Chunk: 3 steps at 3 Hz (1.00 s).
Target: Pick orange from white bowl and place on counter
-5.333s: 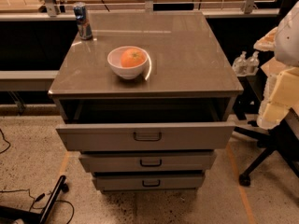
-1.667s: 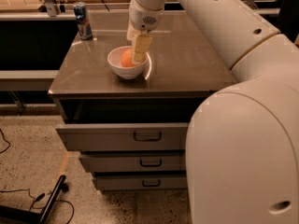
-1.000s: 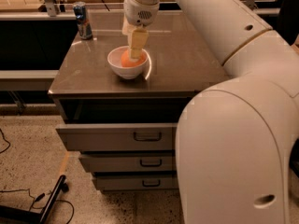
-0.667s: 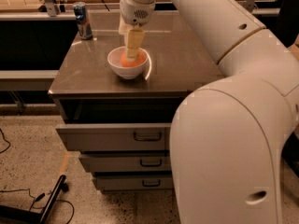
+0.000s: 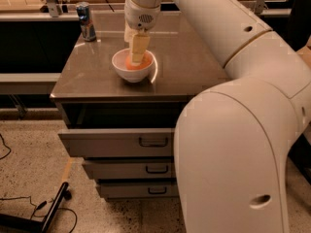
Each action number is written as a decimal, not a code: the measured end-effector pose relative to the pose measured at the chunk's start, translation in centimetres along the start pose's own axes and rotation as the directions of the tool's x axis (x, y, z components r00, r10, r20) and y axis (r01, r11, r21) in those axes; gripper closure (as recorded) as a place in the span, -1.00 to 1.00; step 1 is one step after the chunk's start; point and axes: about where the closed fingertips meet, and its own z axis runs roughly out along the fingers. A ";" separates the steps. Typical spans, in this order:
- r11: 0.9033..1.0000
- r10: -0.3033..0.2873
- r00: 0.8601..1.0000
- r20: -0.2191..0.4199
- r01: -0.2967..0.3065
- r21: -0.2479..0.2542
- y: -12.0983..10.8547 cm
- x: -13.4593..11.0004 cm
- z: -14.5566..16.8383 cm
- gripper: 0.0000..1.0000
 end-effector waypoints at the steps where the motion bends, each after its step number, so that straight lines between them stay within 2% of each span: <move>1: 1.000 0.014 1.000 0.002 -0.013 -0.017 0.3 0.8 1.0 -0.24; 2: 0.999 0.011 1.000 0.006 -0.011 -0.041 0.4 1.1 2.5 -0.20; 3: 0.998 0.009 1.000 0.009 -0.009 -0.061 0.4 1.4 3.8 0.12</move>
Offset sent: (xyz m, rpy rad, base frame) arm 0.0005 -0.0108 -0.0400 -0.0257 0.0933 0.0151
